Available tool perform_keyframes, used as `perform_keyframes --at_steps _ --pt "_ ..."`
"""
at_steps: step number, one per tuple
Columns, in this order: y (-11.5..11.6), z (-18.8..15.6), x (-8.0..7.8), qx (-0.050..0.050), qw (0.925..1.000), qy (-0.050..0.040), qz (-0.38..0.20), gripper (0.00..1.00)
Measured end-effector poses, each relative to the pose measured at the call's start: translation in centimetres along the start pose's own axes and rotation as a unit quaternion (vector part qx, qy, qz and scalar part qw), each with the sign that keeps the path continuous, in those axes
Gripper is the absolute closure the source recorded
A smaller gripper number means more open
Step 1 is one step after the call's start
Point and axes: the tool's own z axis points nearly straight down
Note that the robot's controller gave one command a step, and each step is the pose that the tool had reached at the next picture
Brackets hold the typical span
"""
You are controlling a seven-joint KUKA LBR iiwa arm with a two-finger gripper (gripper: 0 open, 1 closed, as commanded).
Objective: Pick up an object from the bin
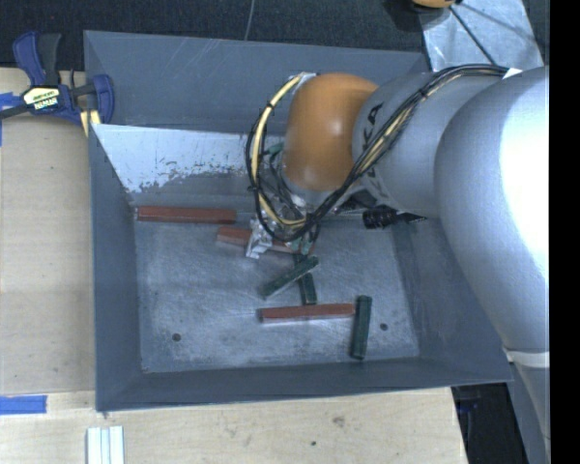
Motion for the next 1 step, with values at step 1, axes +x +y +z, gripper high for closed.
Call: perform_keyframes --at_steps 1 --pt "-0.05 -0.28 0.11 0.001 1.0 0.0015 0.0 1.0"
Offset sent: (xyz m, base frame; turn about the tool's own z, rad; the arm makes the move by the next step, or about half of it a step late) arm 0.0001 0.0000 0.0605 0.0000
